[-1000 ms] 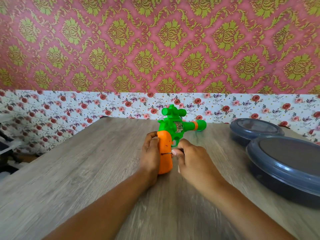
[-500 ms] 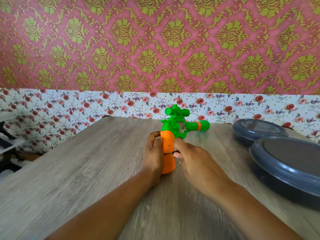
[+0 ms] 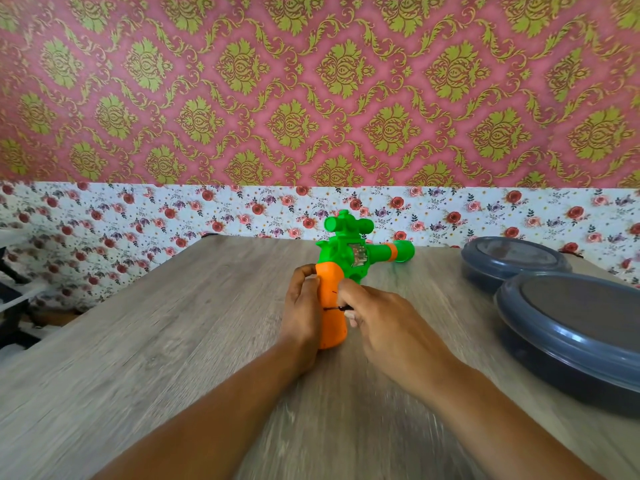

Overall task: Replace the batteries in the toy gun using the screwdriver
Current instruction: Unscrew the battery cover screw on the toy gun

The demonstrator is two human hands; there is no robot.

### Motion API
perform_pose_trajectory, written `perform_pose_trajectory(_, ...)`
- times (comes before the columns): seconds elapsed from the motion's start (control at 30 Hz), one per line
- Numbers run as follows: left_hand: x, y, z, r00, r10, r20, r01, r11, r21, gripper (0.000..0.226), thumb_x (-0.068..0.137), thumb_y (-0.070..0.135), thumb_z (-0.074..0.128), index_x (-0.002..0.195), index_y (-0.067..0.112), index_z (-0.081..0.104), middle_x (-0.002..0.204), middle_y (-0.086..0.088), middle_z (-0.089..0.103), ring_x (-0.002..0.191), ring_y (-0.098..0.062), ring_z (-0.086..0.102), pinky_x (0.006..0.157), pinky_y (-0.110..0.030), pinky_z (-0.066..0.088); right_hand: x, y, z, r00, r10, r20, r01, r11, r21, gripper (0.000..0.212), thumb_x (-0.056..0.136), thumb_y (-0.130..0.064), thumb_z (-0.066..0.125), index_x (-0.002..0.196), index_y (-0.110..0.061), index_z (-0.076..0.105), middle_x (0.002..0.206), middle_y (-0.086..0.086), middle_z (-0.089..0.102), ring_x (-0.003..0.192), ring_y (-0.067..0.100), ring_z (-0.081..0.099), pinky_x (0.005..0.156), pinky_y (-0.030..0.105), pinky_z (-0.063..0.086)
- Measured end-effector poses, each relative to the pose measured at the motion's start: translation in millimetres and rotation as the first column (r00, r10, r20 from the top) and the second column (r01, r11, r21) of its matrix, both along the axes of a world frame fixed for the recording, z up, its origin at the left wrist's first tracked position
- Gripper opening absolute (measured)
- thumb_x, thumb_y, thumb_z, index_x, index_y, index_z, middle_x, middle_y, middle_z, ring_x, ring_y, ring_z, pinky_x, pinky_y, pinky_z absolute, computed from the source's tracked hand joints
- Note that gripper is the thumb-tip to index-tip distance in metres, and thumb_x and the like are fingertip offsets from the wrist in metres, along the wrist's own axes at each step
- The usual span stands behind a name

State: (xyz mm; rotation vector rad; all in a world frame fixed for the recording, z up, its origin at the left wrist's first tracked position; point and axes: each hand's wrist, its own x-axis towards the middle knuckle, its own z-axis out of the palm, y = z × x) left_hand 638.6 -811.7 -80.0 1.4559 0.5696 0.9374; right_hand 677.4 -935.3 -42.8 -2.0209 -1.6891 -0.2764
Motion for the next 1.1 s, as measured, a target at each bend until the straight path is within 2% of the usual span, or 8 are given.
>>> perform_pose_trajectory(0.17, -2, -1, 1, 1.0, -0.012, -0.005, 0.012, 1.0, -0.003, 0.028, 0.099, 0.018, 0.031, 0.091, 0.03, 0.054, 0.096, -0.01, 0.062, 0.089, -0.028, 0.057, 0.079, -0.045, 0.049, -3, 0, 1, 0.999, -0.033, -0.031, 0.032, 0.999, -0.014, 0.012, 0.093, -0.016, 0.045, 0.101, -0.021, 0.036, 0.083, -0.006, 0.046, 0.073, 0.015, 0.046, 0.065, 0.037, 0.044)
perform_pose_trajectory(0.3, -3, -1, 1, 0.999, -0.034, -0.006, 0.034, 0.999, 0.005, 0.025, 0.1, 0.021, 0.031, 0.092, 0.031, 0.053, 0.091, -0.001, 0.06, 0.086, -0.023, 0.056, 0.078, -0.041, 0.049, -5, 1, -2, 0.977, -0.173, 0.127, 0.171, 0.985, 0.024, 0.04, 0.095, -0.048, 0.022, 0.114, -0.016, 0.038, 0.101, -0.001, 0.059, 0.086, 0.022, 0.06, 0.061, 0.031, 0.037)
perform_pose_trajectory(0.4, -3, -1, 1, 0.999, -0.031, -0.013, 0.031, 1.0, 0.004, 0.025, 0.1, 0.022, 0.031, 0.091, 0.033, 0.051, 0.093, -0.003, 0.059, 0.084, -0.023, 0.056, 0.072, -0.035, 0.046, 0, 0, -6, 0.94, -0.273, 0.204, 0.277, 0.961, 0.01, 0.044, 0.097, -0.045, 0.016, 0.117, -0.015, 0.042, 0.101, 0.004, 0.065, 0.089, 0.025, 0.063, 0.061, 0.03, 0.035)
perform_pose_trajectory(0.53, -2, -2, 1, 1.0, -0.023, -0.015, 0.023, 1.0, 0.013, 0.026, 0.1, 0.021, 0.031, 0.09, 0.033, 0.052, 0.097, -0.009, 0.059, 0.086, -0.025, 0.056, 0.074, -0.037, 0.046, 2, 5, -6, 0.954, -0.238, 0.183, 0.248, 0.968, -0.03, 0.039, 0.099, -0.039, 0.024, 0.128, -0.016, 0.038, 0.108, 0.004, 0.063, 0.095, 0.027, 0.061, 0.063, 0.03, 0.033)
perform_pose_trajectory(0.73, -1, -2, 2, 1.0, -0.018, 0.013, 0.018, 1.0, -0.008, 0.026, 0.099, 0.018, 0.032, 0.089, 0.029, 0.054, 0.092, -0.009, 0.059, 0.08, -0.022, 0.055, 0.071, -0.035, 0.045, 4, 4, -6, 0.965, -0.207, 0.159, 0.205, 0.978, 0.023, 0.028, 0.098, -0.037, 0.034, 0.116, -0.018, 0.042, 0.106, 0.002, 0.062, 0.092, 0.028, 0.06, 0.063, 0.033, 0.038)
perform_pose_trajectory(0.93, -2, -2, 2, 1.0, -0.014, 0.015, 0.014, 1.0, 0.011, 0.027, 0.098, 0.016, 0.032, 0.088, 0.028, 0.053, 0.089, -0.009, 0.059, 0.081, -0.023, 0.054, 0.072, -0.037, 0.046, 2, 5, -6, 0.995, -0.085, -0.054, 0.092, 0.987, 0.13, 0.01, 0.089, -0.019, 0.053, 0.084, -0.019, 0.045, 0.083, 0.001, 0.061, 0.078, 0.027, 0.057, 0.064, 0.04, 0.045)
perform_pose_trajectory(1.03, -3, -2, 0, 1.0, -0.021, 0.01, 0.021, 0.999, 0.038, 0.026, 0.098, 0.016, 0.032, 0.09, 0.028, 0.054, 0.088, -0.007, 0.059, 0.081, -0.022, 0.055, 0.071, -0.036, 0.047, -1, 8, -7, 0.994, -0.048, -0.099, 0.061, 0.989, 0.133, 0.009, 0.088, -0.017, 0.053, 0.087, -0.019, 0.044, 0.082, 0.002, 0.061, 0.077, 0.027, 0.058, 0.065, 0.045, 0.047)
perform_pose_trajectory(1.1, -4, -2, 0, 1.0, -0.025, 0.003, 0.025, 0.997, 0.072, 0.024, 0.099, 0.015, 0.031, 0.096, 0.025, 0.053, 0.089, -0.004, 0.059, 0.077, -0.013, 0.057, 0.067, -0.024, 0.049, -5, 8, -8, 0.992, -0.056, -0.113, 0.072, 0.987, 0.143, 0.012, 0.091, -0.029, 0.05, 0.094, -0.021, 0.042, 0.088, 0.0, 0.061, 0.082, 0.026, 0.059, 0.069, 0.042, 0.048)
